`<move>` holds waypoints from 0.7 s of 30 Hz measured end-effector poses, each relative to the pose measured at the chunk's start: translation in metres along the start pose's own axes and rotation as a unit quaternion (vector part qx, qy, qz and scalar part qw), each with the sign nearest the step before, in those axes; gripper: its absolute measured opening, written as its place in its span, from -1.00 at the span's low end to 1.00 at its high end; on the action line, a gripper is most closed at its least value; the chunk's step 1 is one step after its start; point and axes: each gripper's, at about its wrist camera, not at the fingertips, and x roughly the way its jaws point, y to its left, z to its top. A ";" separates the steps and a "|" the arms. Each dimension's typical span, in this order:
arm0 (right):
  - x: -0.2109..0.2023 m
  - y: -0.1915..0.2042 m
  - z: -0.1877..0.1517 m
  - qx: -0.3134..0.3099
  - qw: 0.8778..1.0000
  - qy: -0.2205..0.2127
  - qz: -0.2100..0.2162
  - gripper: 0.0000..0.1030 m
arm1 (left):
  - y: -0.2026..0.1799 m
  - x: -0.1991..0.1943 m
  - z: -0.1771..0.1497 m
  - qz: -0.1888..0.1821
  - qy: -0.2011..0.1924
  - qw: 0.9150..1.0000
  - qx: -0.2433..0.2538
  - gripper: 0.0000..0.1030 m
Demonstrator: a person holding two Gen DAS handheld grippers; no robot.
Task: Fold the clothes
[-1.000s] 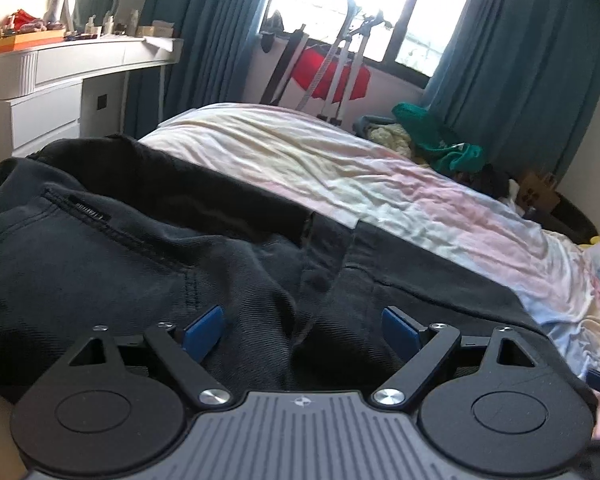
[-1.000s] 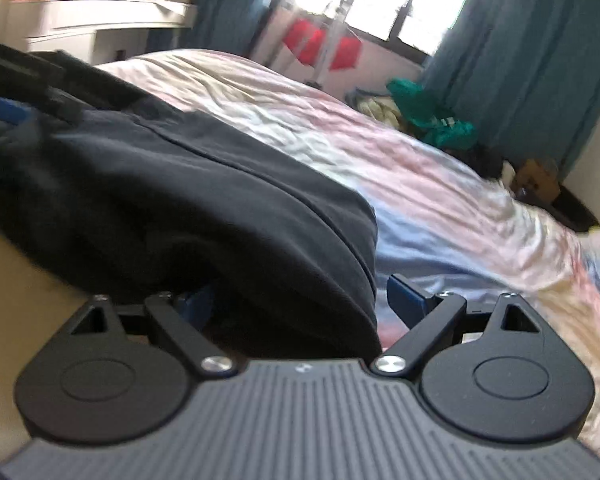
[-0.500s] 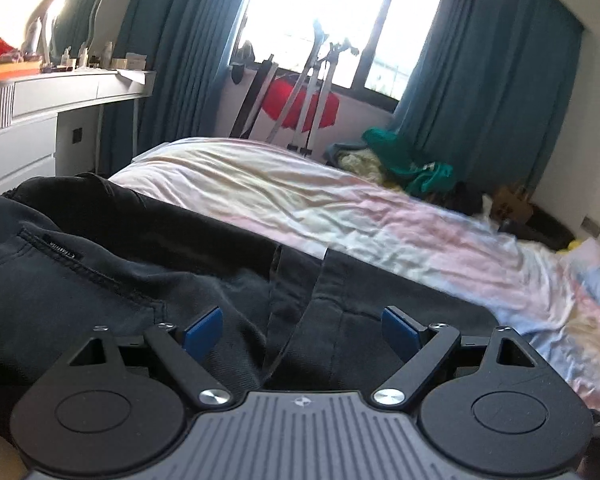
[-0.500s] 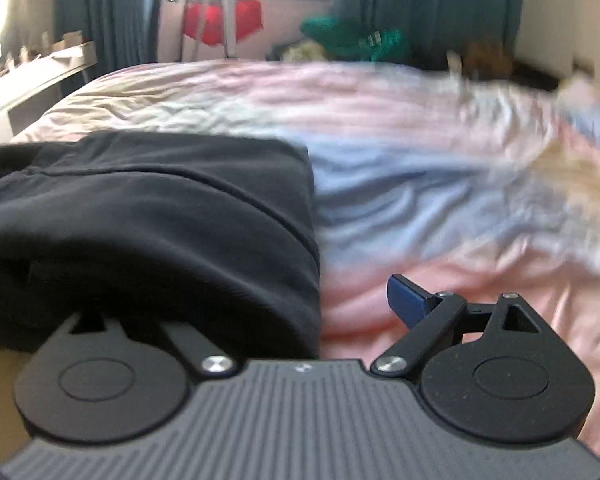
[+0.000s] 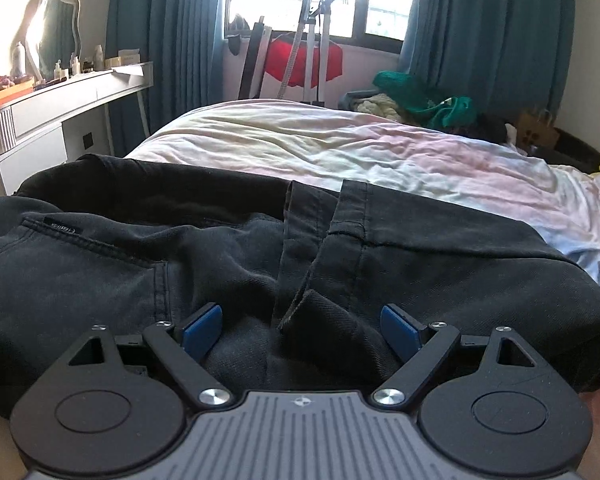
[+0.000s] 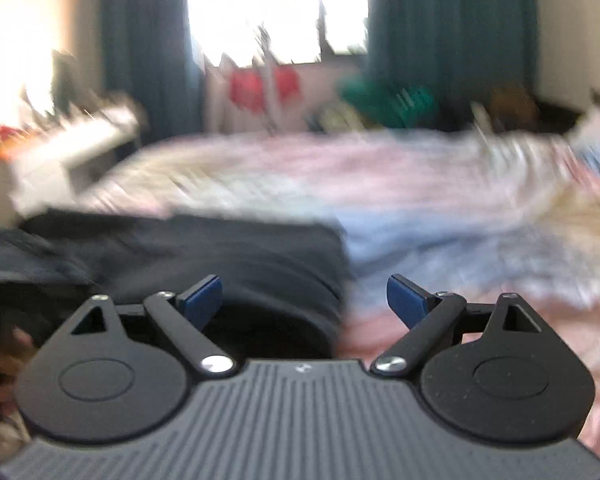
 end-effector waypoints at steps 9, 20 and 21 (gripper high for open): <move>0.086 0.018 0.007 0.027 0.996 0.083 0.029 -0.47 | 0.005 -0.007 -0.002 -0.016 0.000 1.000 -0.021 0.69; 0.110 0.014 -0.031 0.025 0.990 0.132 0.047 -0.54 | 0.038 -0.073 -0.005 0.001 -0.015 0.996 -0.091 0.87; 0.109 0.014 -0.031 0.025 0.990 0.130 0.048 -0.54 | 0.046 -0.083 -0.007 0.010 -0.018 0.995 -0.102 0.92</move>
